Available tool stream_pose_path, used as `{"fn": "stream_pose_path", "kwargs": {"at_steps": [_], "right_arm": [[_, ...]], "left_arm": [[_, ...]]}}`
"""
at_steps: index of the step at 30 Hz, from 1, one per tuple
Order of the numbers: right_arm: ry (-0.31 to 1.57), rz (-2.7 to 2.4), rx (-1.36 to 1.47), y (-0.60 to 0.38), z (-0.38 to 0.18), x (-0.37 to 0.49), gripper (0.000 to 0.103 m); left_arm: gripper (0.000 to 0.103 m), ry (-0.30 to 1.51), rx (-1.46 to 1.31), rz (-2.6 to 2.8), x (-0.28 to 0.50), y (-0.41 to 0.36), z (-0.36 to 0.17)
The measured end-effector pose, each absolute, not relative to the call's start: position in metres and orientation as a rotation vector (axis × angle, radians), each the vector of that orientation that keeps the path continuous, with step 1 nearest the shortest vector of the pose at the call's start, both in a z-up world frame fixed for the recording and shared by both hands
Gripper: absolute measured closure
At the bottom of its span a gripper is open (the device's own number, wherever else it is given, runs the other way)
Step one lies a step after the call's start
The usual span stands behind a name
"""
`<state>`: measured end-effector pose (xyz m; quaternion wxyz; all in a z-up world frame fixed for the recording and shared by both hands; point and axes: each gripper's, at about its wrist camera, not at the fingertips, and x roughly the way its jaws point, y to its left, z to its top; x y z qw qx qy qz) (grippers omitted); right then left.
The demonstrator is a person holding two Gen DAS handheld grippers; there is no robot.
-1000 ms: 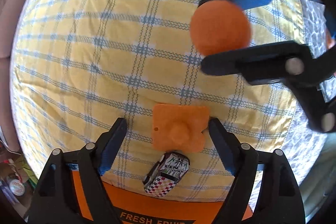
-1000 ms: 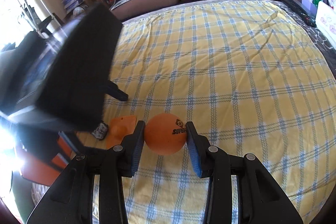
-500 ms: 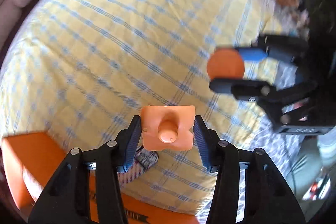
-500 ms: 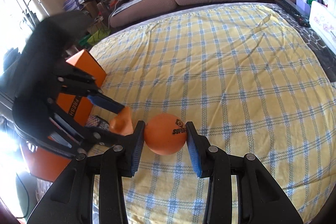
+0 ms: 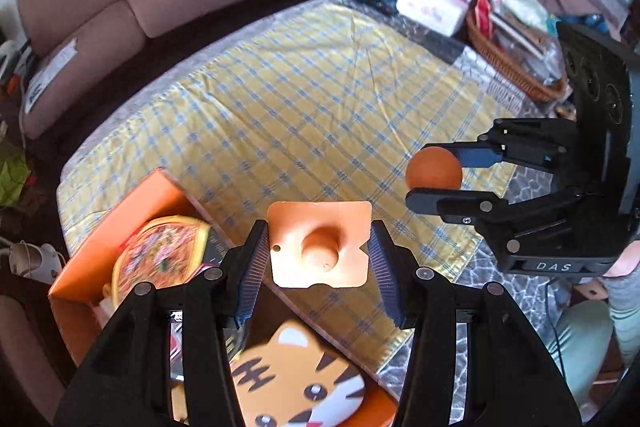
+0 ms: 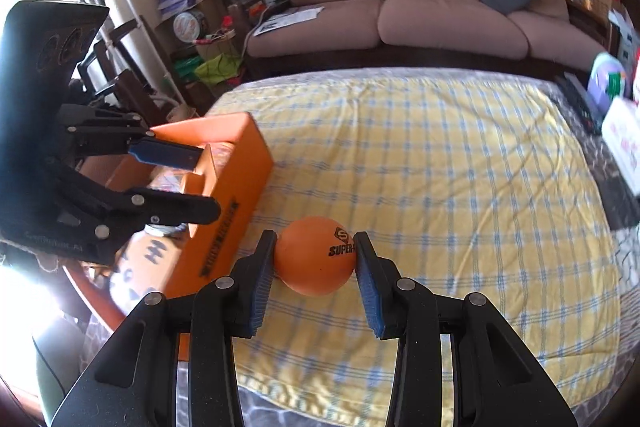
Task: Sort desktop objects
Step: 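Carry the foam square into the box and open the left tool while the right tool carries the ball over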
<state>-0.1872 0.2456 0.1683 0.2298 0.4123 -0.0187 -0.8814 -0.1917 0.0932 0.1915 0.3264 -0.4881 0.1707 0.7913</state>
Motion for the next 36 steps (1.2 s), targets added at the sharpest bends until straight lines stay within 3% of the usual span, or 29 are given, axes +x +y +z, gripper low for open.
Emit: {"fn": "stream_pose_path", "kwargs": {"at_steps": [12, 21, 36], "right_arm": [[-0.006, -2.342, 1.087, 0.143, 0.203, -0.194, 0.064], [0.034, -2.241, 1.119, 0.043, 0.178, -0.232, 0.064], [0.033, -2.101, 1.292, -0.064, 0.121, -0.303, 0.064]], "left_arm": [[0.056, 0.289, -1.268, 2.258, -0.199, -0.017, 0.206], [0.056, -0.04, -1.382, 2.404, -0.236, -0.133, 0.151], [0.054, -0.058, -1.444, 2.418, -0.223, -0.161, 0.107]]}}
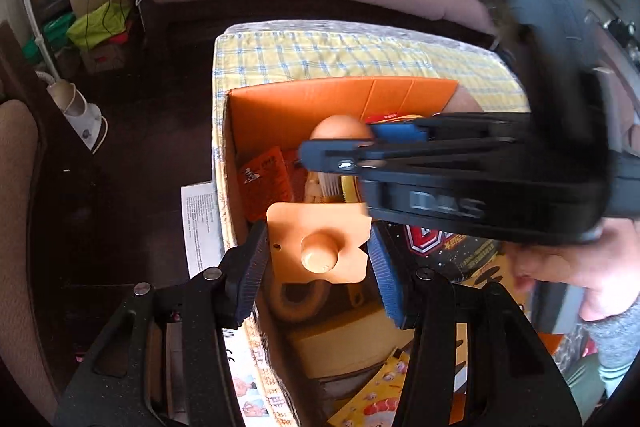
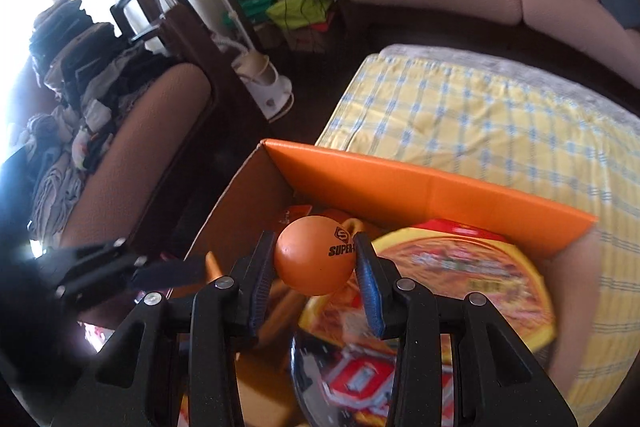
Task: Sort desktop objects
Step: 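Carry the foam square into the box and open the left tool while the right tool carries the ball over, then lower the orange ball into the box and open the right tool, then move the right tool to the checkered toy car and grasp it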
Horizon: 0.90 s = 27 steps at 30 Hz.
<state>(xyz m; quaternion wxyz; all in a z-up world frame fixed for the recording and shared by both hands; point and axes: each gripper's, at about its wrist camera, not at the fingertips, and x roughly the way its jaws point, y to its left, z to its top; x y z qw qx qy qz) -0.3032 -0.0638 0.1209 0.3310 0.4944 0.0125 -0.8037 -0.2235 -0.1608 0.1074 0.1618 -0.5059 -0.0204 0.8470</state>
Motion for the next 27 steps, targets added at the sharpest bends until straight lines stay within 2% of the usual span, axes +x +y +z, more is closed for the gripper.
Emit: {"fn": "stream_pose_path", "kwargs": {"at_steps": [3, 4, 5, 6, 12, 14, 15, 17, 18, 20, 27], "right_arm": [[0.001, -2.065, 1.332, -0.075, 0.109, -0.31, 0.062], [-0.008, -2.057, 1.342, -0.077, 0.107, -0.311, 0.057], [-0.013, -2.059, 1.352, -0.078, 0.105, -0.311, 0.044], [-0.013, -2.067, 1.346, -0.077, 0.107, -0.31, 0.04], [-0.013, -2.123, 1.23, -0.035, 0.147, -0.29, 0.04], [-0.01, -2.164, 1.197, -0.007, 0.162, -0.283, 0.039], [-0.008, -2.179, 1.192, 0.004, 0.167, -0.28, 0.039], [0.005, -2.213, 1.182, 0.032, 0.174, -0.273, 0.038], [0.015, -2.235, 1.178, 0.048, 0.176, -0.268, 0.037], [0.033, -2.28, 1.178, 0.077, 0.177, -0.26, 0.032], [0.025, -2.363, 1.288, 0.171, 0.139, -0.244, 0.031]], "left_arm": [[0.045, -0.129, -1.434, 2.405, -0.221, -0.167, 0.112], [0.044, -0.134, -1.43, 2.403, -0.22, -0.168, 0.114], [0.043, -0.121, -1.423, 2.414, -0.219, -0.168, 0.117], [0.042, -0.112, -1.415, 2.424, -0.218, -0.168, 0.121], [0.032, -0.119, -1.356, 2.443, -0.211, -0.162, 0.141], [0.019, -0.127, -1.34, 2.437, -0.209, -0.154, 0.146], [0.018, -0.131, -1.33, 2.428, -0.206, -0.149, 0.148], [0.003, -0.13, -1.318, 2.412, -0.202, -0.137, 0.152], [0.0, -0.129, -1.311, 2.404, -0.199, -0.131, 0.154], [0.0, -0.13, -1.3, 2.379, -0.196, -0.117, 0.157], [0.0, -0.11, -1.293, 2.313, -0.188, -0.061, 0.164]]}}
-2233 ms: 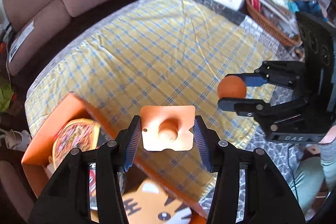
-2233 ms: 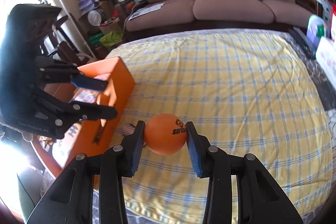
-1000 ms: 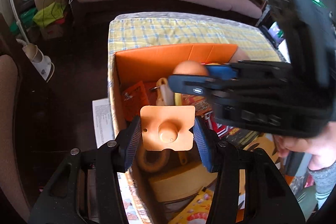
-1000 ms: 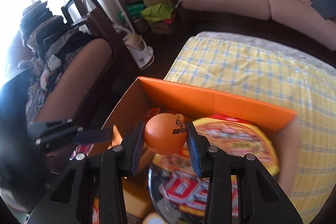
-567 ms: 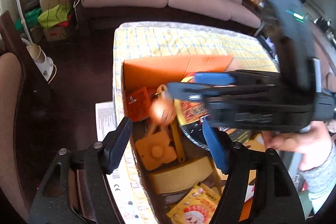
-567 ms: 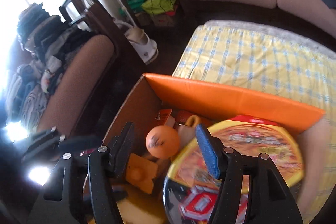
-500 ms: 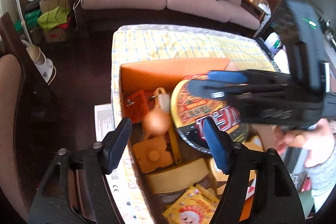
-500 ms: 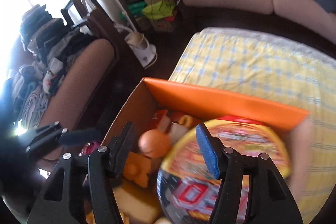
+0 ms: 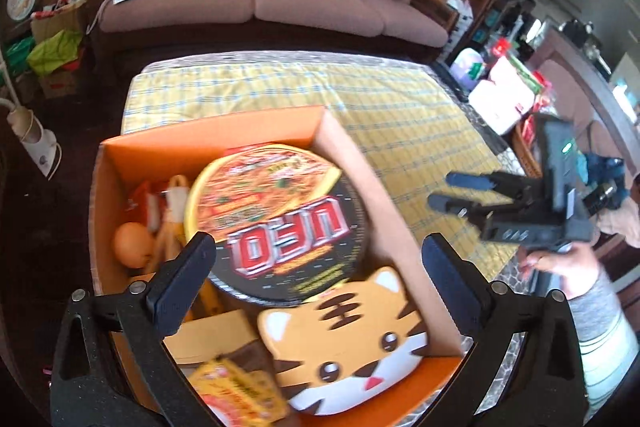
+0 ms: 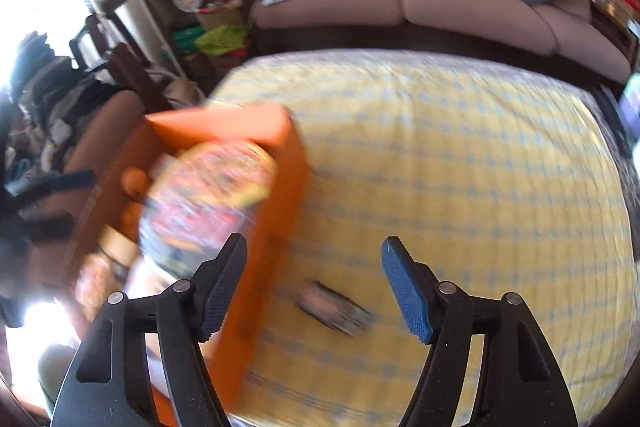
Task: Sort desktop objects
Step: 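Move the right tool to the checkered toy car and grasp it, then carry the toy car into the box and open the right tool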
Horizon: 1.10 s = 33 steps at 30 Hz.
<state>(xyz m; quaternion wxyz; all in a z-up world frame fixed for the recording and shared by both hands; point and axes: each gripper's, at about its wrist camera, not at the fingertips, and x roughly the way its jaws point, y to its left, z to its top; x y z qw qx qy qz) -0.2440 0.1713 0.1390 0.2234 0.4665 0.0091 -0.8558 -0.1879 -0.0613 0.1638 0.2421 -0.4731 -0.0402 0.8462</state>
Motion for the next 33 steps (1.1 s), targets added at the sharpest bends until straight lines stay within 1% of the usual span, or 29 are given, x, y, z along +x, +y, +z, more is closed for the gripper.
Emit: {"fn": "stream_pose_path", "kwargs": {"at_steps": [5, 13, 15, 16, 17, 19, 23, 27, 33], "right_arm": [[0.092, -2.324, 1.316, 0.189, 0.1, -0.233, 0.032], [0.3, -2.22, 1.28, 0.162, 0.063, -0.23, 0.033], [0.333, -2.192, 1.288, 0.158, 0.053, -0.23, 0.04], [0.354, -2.175, 1.291, 0.155, 0.049, -0.23, 0.052], [0.384, -2.172, 1.289, 0.153, 0.047, -0.228, 0.058], [0.403, -2.174, 1.275, 0.153, 0.048, -0.223, 0.066], [0.31, -2.216, 1.282, 0.168, 0.059, -0.219, 0.074], [0.123, -2.26, 1.263, 0.19, 0.086, -0.216, 0.075], [-0.068, -2.287, 1.146, 0.207, 0.144, -0.194, 0.075]], "left_arm": [[0.0, -0.084, -1.304, 2.282, -0.183, -0.035, 0.162], [0.0, -0.094, -1.326, 2.249, -0.178, -0.021, 0.154], [0.0, -0.114, -1.335, 2.236, -0.178, -0.023, 0.151], [0.0, -0.127, -1.339, 2.225, -0.178, -0.023, 0.149], [0.0, -0.139, -1.342, 2.214, -0.178, -0.023, 0.147], [0.0, -0.183, -1.348, 2.176, -0.177, -0.022, 0.145], [0.0, -0.328, -1.352, 2.09, -0.178, -0.024, 0.14], [0.0, -0.565, -1.344, 1.971, -0.181, -0.031, 0.132], [0.002, -0.864, -1.311, 1.77, -0.185, -0.033, 0.114]]}}
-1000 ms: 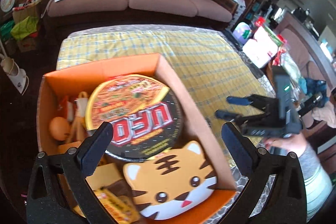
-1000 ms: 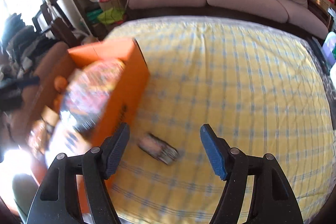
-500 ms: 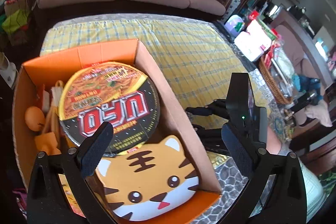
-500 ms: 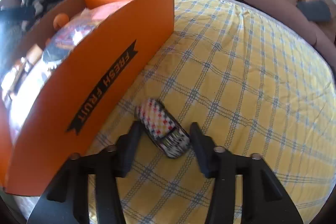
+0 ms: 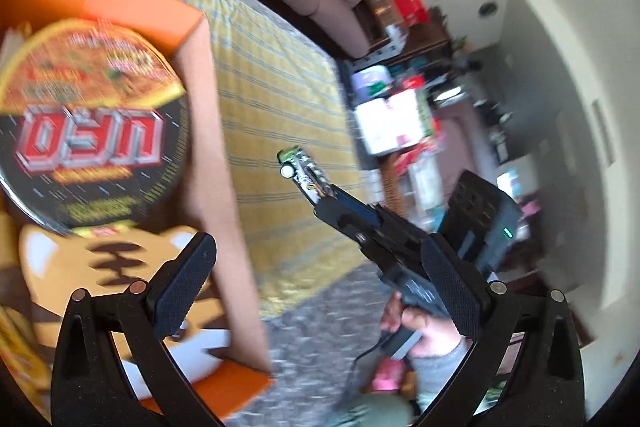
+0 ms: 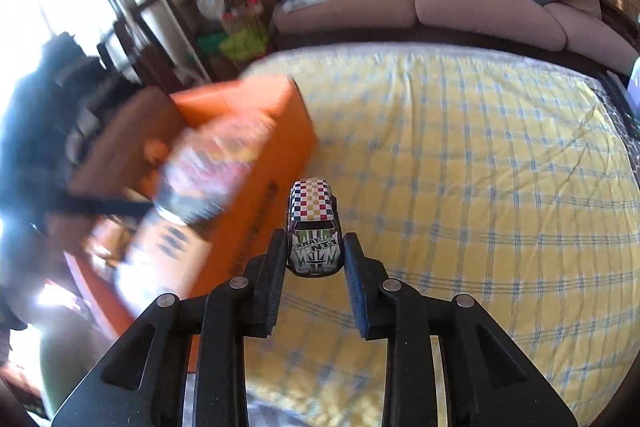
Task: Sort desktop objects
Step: 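Carry the toy car into the box and open the right tool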
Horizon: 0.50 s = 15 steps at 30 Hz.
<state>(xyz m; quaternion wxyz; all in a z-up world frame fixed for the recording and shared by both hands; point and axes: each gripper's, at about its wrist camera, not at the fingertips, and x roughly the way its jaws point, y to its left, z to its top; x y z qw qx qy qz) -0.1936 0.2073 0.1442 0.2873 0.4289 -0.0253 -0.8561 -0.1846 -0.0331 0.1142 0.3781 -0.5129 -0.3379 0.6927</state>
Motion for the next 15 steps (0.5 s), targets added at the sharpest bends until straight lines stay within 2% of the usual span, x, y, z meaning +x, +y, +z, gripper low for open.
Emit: {"fn": "stream_pose_path", "kwargs": {"at_steps": [1, 3, 4, 5, 6, 8, 10, 11, 15], "right_arm": [[-0.076, -2.277, 1.105, 0.204, 0.157, -0.186, 0.075], [-0.038, -2.251, 1.061, 0.189, 0.174, -0.174, 0.075], [-0.012, -2.238, 1.047, 0.181, 0.179, -0.168, 0.075], [0.017, -2.219, 1.035, 0.168, 0.184, -0.162, 0.075], [0.042, -2.199, 1.024, 0.156, 0.187, -0.158, 0.075], [0.071, -2.169, 1.004, 0.133, 0.19, -0.15, 0.075], [0.087, -2.15, 0.994, 0.113, 0.188, -0.148, 0.075], [0.098, -2.138, 0.991, 0.098, 0.187, -0.149, 0.075], [0.097, -2.105, 0.991, 0.059, 0.181, -0.157, 0.075]], "left_arm": [[0.004, -0.897, -1.298, 1.756, -0.185, -0.035, 0.113], [0.018, -0.939, -1.267, 1.75, -0.186, -0.041, 0.115], [0.038, -0.941, -1.252, 1.764, -0.187, -0.046, 0.117], [0.05, -0.935, -1.245, 1.783, -0.188, -0.05, 0.119], [0.053, -0.931, -1.243, 1.796, -0.189, -0.055, 0.119], [0.07, -0.936, -1.256, 1.811, -0.191, -0.07, 0.117], [0.075, -0.93, -1.268, 1.85, -0.192, -0.085, 0.116], [0.082, -0.932, -1.266, 1.868, -0.193, -0.094, 0.115], [0.082, -0.954, -1.276, 1.936, -0.201, -0.138, 0.107]]}}
